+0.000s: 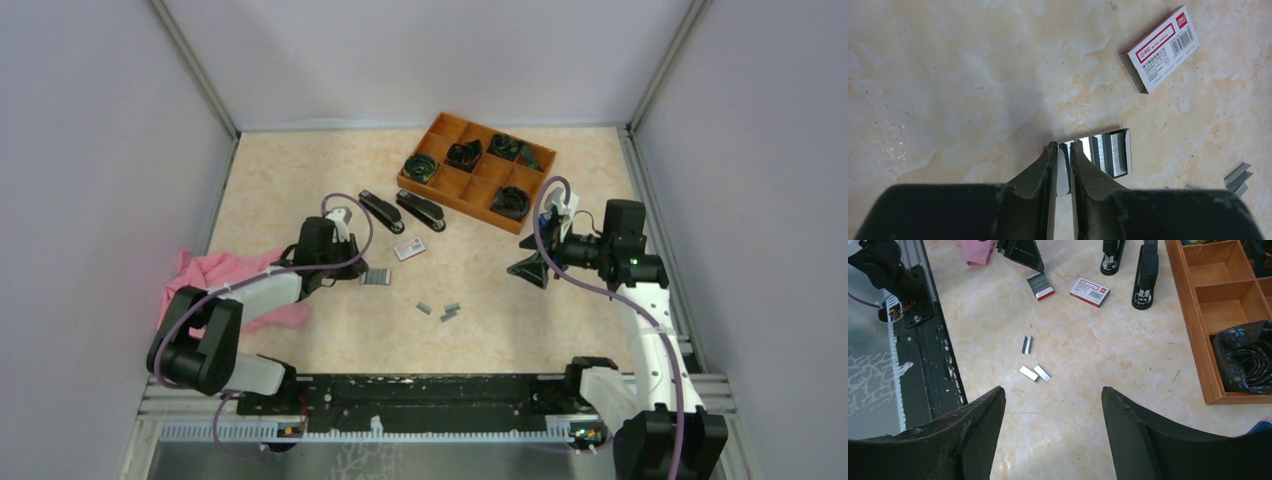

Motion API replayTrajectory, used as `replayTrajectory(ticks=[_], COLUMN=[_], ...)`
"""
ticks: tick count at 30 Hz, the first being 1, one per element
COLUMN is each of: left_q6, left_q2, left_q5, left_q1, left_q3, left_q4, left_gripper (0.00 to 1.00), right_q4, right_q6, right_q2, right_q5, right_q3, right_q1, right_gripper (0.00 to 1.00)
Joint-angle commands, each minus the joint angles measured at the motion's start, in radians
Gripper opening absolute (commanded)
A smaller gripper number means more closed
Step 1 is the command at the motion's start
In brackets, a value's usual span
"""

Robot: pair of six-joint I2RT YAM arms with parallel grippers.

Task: Unload the staples from the stapler
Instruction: Adjust the staple box at the center of the board.

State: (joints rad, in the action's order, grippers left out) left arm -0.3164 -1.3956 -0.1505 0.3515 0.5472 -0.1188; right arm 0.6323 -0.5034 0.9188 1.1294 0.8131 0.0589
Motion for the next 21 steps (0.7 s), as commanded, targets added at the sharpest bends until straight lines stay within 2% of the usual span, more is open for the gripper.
replayTrajectory(ticks=[1,12,21], left_q6=[0.01,0.031,0.042], left_q2=[-0.01,-0.092,-0.105], left_q5=[0.005,0.027,0.046], left_q1=[-0.002,0.0,0.0], left_q3=[0.04,0.144,0.212], left_q4=[0.052,0.142,0.171], left_gripper=[0.2,0.16,0.2], right_q4=[-0.016,-0.008,-0.007], right_q6=[-0.024,-0.027,-0.029], right_q2=[-0.016,-0.031,-0.041], right_q5=[0.03,0.05,0.053], right_q3=[0.03,0.032,0.032], right_q1=[-0.007,-0.007,-0.007], right_gripper=[0.71,0.71,0.71])
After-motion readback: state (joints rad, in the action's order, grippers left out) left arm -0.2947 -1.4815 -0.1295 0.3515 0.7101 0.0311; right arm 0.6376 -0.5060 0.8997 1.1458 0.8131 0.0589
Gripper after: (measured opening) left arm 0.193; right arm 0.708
